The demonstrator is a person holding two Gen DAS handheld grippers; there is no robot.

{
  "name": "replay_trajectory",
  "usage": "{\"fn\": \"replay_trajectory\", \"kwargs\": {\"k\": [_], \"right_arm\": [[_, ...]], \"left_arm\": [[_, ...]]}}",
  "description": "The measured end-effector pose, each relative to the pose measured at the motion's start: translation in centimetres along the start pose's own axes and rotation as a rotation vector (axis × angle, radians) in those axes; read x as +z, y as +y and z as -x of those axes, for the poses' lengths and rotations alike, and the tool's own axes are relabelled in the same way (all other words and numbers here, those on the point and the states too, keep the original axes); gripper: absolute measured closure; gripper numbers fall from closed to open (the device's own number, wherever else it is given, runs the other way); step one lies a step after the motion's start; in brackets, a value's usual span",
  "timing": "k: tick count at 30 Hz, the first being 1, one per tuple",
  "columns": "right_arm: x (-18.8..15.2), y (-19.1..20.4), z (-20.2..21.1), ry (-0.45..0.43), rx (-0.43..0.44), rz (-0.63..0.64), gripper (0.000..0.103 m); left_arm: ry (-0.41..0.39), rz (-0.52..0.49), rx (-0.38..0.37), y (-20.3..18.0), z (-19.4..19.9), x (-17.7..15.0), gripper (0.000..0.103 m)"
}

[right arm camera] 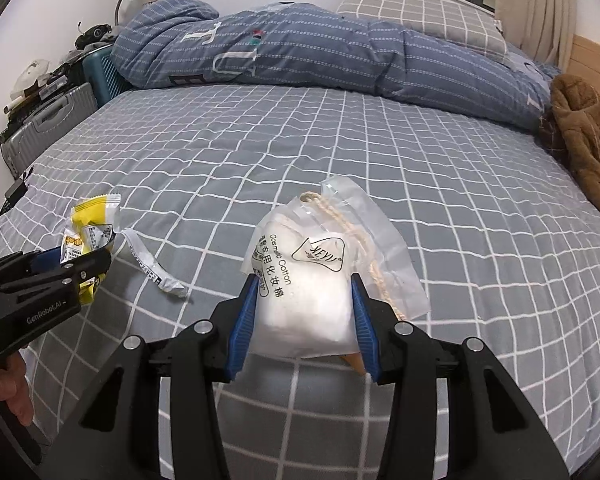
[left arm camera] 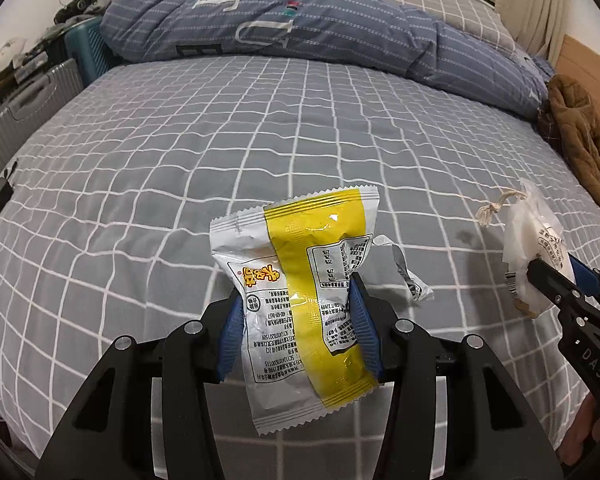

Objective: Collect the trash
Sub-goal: 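Carry the yellow sachet and cotton-pad bag with both tools over the bin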

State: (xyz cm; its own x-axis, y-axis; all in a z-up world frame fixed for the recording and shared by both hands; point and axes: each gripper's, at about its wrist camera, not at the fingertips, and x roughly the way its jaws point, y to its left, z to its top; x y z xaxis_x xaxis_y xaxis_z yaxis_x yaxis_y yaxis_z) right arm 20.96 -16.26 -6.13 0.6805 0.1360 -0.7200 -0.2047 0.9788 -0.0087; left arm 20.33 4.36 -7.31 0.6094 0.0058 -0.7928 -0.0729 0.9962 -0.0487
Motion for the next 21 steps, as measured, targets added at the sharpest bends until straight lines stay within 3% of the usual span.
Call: {"fn": "replay_trajectory", "kwargs": {"k": [21], "right_arm": [[-3.6,-1.5,6.3,-0.02,-0.023,-0.036,0.06]], "left_arm": [[-0.015,-0.023,-0.058,-2.7,5.4,-4.4,0.055]]}}
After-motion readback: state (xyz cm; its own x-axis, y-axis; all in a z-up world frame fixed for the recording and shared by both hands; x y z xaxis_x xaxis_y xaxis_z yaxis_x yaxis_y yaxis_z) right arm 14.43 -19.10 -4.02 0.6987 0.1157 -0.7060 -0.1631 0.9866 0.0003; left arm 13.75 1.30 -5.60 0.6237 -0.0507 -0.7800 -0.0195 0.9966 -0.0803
